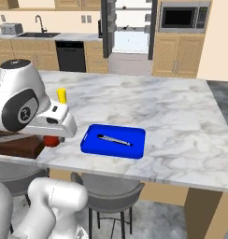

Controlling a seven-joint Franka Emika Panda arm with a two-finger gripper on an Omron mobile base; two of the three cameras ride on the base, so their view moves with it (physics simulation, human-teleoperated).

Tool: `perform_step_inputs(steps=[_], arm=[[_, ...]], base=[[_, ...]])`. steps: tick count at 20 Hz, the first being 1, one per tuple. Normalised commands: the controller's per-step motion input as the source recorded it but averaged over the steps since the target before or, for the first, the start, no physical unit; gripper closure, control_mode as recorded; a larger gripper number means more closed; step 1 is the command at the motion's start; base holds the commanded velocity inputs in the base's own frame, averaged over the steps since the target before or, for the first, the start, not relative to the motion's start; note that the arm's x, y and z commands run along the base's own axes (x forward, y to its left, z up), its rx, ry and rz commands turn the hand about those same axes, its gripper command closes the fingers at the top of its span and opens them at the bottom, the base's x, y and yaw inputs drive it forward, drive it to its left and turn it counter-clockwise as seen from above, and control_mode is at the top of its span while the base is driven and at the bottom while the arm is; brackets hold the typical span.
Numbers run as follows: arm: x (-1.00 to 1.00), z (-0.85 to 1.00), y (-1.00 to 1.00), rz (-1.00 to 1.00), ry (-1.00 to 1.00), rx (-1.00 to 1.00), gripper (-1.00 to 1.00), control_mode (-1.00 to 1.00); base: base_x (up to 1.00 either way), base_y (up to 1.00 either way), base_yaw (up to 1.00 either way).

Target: Gather the mushroom and bell pepper from the fridge and place them on a tray on the dining counter. Then gather the fishs from the fridge and place them on the other tray.

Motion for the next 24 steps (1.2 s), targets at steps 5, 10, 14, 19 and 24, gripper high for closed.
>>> perform_step_inputs(steps=[5, 10, 14, 19, 24], arm=[[1.00, 0.00, 0.00, 0.00, 0.13, 0.00, 1.00, -1.00], [0.81, -0.27, -0.07, 0.01, 0.05, 0.00, 1.00, -1.00], [0.85, -0.51, -0.09, 0.10, -0.01, 0.00, 1.00, -1.00], [0.85, -0.56, -0.03, 0.06, 0.00, 0.00, 1.00, -1.00], [0.61, -0.60, -0.12, 0.01, 0.00, 0.00, 1.00, -1.00]], base=[[0.00, 0.00, 0.00], [0.00, 0.00, 0.00], [0.00, 0.00, 0.00], [0.00, 0.00, 0.00], [0.00, 0.00, 0.00]])
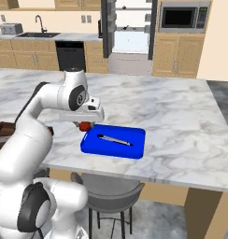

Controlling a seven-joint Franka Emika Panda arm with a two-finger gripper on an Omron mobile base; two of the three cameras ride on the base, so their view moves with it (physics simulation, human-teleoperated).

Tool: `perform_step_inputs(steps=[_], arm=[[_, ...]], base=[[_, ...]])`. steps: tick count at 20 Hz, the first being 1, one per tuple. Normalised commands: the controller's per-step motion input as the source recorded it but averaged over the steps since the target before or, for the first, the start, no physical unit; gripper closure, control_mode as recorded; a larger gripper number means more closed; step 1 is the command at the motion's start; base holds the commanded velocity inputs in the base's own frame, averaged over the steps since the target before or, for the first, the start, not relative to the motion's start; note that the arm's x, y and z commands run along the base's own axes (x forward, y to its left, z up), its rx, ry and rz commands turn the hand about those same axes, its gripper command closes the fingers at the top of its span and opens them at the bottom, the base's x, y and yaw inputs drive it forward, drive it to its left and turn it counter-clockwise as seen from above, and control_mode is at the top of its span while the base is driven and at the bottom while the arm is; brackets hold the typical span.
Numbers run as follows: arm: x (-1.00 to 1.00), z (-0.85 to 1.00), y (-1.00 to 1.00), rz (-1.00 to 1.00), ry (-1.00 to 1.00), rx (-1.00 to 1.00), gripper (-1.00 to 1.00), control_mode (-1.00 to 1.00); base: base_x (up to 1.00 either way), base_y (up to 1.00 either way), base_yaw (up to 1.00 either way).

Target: Gather the mushroom and bell pepper from the fridge and place them on a tray on the dining counter. Then gather the fishs from the fridge and place them on the other tray.

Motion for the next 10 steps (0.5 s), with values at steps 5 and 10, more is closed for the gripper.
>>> perform_step_inputs(steps=[5, 10], arm=[[0.60, -0.51, -0.05, 0.00, 0.01, 0.00, 1.00, -1.00], [0.59, -0.47, 0.00, 0.00, 0.01, 0.00, 1.00, -1.00]], base=[[0.00, 0.00, 0.00], [0.00, 0.00, 0.00]])
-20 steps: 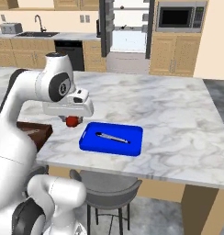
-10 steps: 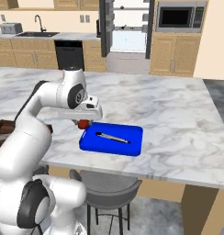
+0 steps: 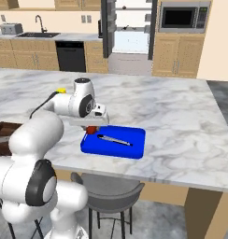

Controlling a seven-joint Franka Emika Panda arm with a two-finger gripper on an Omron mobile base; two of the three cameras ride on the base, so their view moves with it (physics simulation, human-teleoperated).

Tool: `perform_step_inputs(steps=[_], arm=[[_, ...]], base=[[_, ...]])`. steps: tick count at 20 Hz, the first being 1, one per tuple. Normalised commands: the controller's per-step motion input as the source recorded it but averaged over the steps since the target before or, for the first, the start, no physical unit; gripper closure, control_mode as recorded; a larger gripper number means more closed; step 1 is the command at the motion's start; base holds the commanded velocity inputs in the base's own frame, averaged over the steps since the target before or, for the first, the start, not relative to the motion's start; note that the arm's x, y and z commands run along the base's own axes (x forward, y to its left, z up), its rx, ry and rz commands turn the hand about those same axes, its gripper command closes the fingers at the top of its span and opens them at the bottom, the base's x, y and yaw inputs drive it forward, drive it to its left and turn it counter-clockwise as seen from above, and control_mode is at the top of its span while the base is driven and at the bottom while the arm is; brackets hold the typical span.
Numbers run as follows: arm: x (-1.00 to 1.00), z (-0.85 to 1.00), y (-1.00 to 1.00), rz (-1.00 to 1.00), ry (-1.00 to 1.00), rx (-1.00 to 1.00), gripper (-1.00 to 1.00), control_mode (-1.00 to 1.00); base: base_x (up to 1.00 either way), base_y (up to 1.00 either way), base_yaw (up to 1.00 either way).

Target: Gather the mushroom and bell pepper from the fridge and place them on a tray on the dining counter. Then gather the fishs from the fridge and place them on the other tray.

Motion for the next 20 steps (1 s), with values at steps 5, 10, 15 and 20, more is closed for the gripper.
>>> perform_step_inputs(steps=[5, 10, 15, 20], arm=[[0.59, -0.45, 0.00, 0.00, 0.00, 0.00, 1.00, -1.00], [0.50, -0.44, 0.00, 0.00, 0.00, 0.00, 1.00, -1.00], [0.47, -0.39, 0.00, 0.00, 0.00, 0.00, 1.00, -1.00], [0.18, -0.35, 0.00, 0.01, 0.00, 0.00, 1.00, -1.00]], base=[[0.00, 0.00, 0.00], [0.00, 0.00, 0.00], [0.00, 0.00, 0.00], [0.00, 0.00, 0.00]])
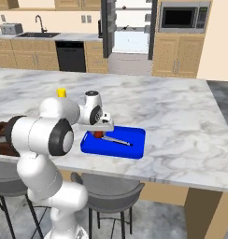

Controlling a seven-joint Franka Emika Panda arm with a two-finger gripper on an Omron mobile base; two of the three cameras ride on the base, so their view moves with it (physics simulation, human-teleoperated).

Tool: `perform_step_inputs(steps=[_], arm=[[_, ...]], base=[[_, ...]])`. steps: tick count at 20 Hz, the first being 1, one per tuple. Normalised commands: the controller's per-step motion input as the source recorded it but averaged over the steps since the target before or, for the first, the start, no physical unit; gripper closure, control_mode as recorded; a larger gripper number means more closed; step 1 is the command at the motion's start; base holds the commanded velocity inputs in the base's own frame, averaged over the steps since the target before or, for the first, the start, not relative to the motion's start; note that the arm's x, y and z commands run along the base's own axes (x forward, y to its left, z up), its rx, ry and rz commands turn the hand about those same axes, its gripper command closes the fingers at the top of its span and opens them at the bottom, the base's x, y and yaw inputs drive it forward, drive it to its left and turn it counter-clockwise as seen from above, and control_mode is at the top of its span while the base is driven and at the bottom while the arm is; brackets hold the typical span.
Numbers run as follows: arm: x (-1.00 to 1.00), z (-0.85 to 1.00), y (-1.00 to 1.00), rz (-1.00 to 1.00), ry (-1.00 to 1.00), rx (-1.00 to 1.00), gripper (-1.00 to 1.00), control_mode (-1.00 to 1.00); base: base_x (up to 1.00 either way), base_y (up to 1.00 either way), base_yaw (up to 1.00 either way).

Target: Gather the mushroom and bell pepper from the fridge and place them on a tray on the dining counter. Then gather the fishs from the fridge and place them on the other tray.

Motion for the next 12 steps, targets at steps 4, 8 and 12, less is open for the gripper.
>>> perform_step_inputs(steps=[4, 8, 12], arm=[[0.10, -0.31, 0.00, 0.00, 0.00, 0.00, 1.00, -1.00], [0.11, -0.28, 0.00, 0.00, 0.00, 0.00, 1.00, -1.00], [0.11, -0.23, 0.00, 0.00, 0.00, 0.00, 1.00, -1.00]], base=[[0.00, 0.00, 0.00], [0.00, 0.00, 0.00], [0.00, 0.00, 0.00]])
